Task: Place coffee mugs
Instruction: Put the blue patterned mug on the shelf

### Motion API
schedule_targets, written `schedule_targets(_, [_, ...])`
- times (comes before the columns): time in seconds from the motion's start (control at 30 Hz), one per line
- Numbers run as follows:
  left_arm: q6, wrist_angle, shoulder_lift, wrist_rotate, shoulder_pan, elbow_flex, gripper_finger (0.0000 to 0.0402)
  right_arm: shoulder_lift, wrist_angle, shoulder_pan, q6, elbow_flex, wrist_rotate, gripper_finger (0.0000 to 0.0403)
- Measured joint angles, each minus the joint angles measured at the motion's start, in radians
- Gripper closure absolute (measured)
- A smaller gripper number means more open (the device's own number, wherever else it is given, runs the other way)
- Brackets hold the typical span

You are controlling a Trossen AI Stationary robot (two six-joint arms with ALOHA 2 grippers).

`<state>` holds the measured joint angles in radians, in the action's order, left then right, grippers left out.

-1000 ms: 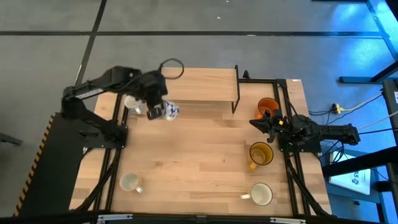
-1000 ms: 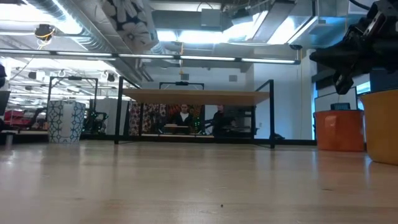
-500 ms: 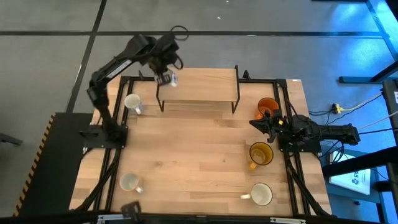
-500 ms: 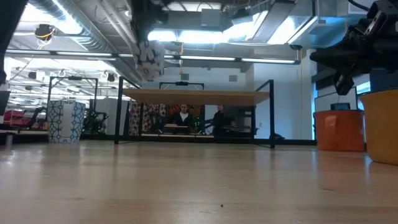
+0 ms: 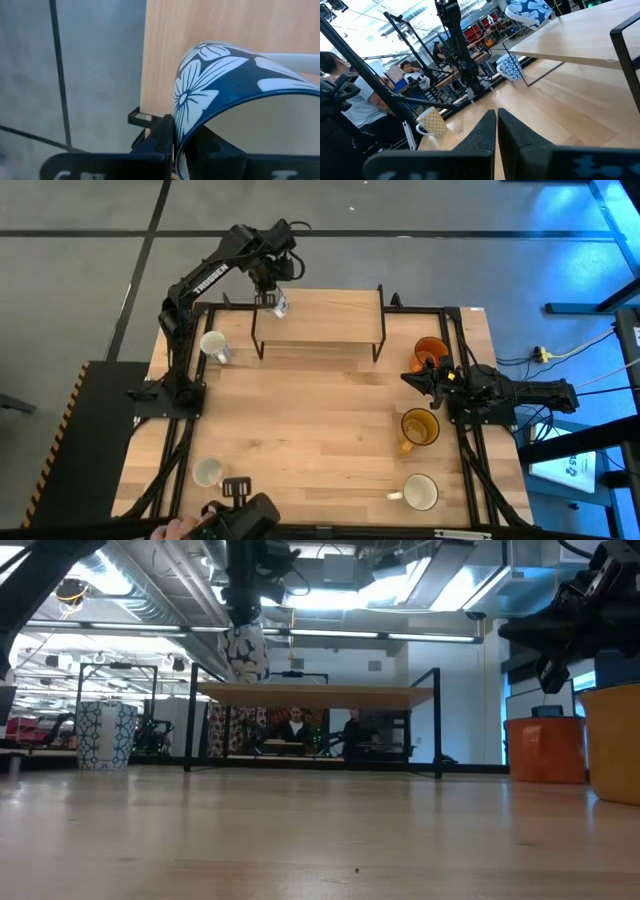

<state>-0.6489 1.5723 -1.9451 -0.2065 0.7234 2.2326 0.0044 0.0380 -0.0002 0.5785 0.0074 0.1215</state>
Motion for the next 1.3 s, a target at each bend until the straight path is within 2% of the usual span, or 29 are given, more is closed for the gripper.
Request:
schedule_targets(0.13, [-0.018, -0.001, -0.007, -0.045, 0.013, 0.0, 0.0385, 0.0, -0.001, 0.0, 0.0, 0.0, 0.0, 0.0398])
schedule_targets(0.8, [0.018, -0.004, -0.007, -0.013, 0.043, -0.038, 0.0374, 0.0, -0.003, 0.0, 0.0, 0.0, -0.001, 0.0398])
schedule_targets(1.3, [0.01, -0.073, -0.007, -0.024, 0.042, -0.039, 0.0308, 0.0, -0.005, 0.0, -0.003, 0.0, -0.009, 0.0398])
